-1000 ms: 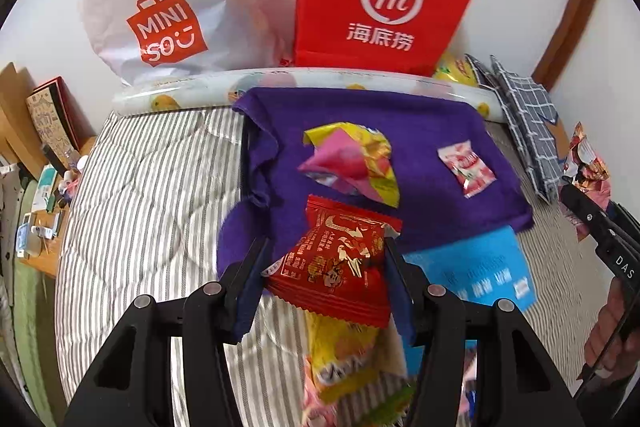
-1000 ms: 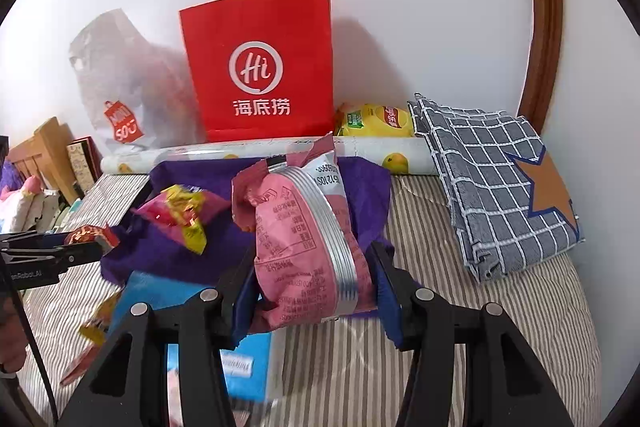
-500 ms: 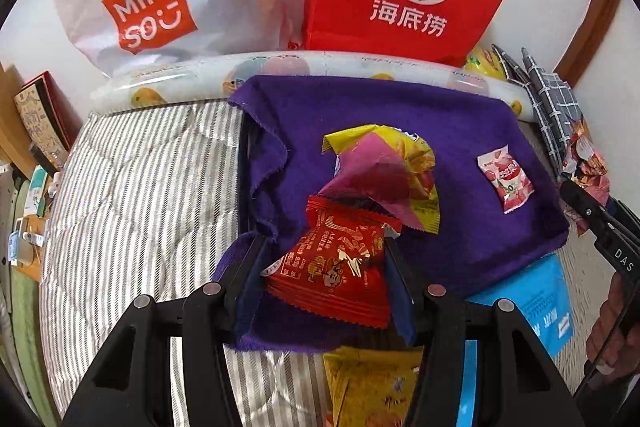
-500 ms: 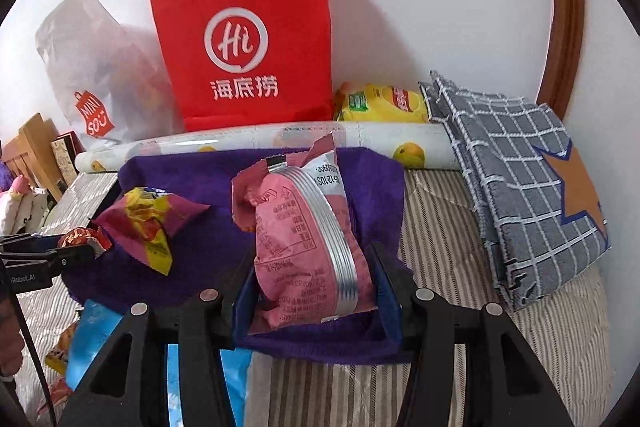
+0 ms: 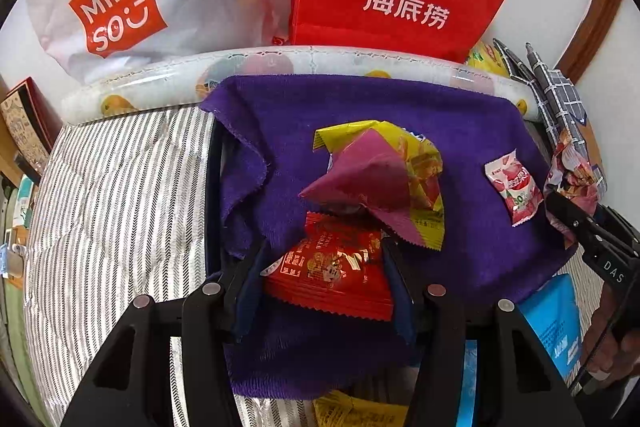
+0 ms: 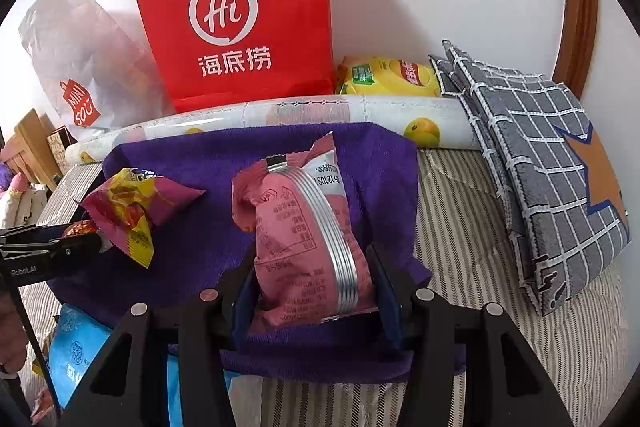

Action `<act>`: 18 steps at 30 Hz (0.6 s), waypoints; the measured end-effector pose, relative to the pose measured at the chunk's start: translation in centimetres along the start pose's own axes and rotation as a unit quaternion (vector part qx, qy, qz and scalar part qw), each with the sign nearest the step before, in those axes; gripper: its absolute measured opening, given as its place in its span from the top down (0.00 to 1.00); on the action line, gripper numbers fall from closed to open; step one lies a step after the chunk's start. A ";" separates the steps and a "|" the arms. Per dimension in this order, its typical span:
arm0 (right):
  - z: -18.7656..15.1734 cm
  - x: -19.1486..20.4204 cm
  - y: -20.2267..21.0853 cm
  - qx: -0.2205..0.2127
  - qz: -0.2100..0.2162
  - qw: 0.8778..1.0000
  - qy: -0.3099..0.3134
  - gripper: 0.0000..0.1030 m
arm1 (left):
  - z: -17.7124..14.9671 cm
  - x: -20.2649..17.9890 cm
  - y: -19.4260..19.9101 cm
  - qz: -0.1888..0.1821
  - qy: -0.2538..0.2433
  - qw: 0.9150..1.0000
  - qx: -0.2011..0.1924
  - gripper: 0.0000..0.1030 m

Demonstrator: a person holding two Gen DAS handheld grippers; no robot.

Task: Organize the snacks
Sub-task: 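Carry both packets over the purple towel and open both tools to release them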

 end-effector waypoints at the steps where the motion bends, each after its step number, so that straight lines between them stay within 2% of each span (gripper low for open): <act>1: 0.1 0.0 0.0 0.000 0.002 1.000 -0.001 0.51 | 0.0 0.0 -0.1 0.000 0.000 1.000 0.002 0.47; 13: 0.0 0.5 0.0 0.006 -0.003 1.000 0.004 0.50 | -0.3 0.0 0.1 -0.027 0.006 1.000 0.007 0.44; 14: 0.0 0.5 0.1 0.007 -0.003 1.000 0.002 0.44 | -0.3 0.0 0.2 -0.028 0.007 1.000 0.006 0.41; 15: 0.1 0.4 0.2 0.006 -0.002 1.000 -0.001 0.36 | -0.4 0.0 0.3 -0.030 0.007 1.000 0.006 0.34; 18: 0.1 0.3 1.3 -0.007 0.009 1.000 -0.009 0.34 | -0.7 -0.1 1.0 -0.023 0.009 1.000 0.000 0.24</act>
Point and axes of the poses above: each gripper's, at about its wrist camera, not at the fingertips, and y roughly against the way its jaws point, x to its left, z to its top, the point moved 3 cm from there along -y, roughly the way its jaws point, and after that the axes turned 14 degrees about x, right-handed, at the moved point
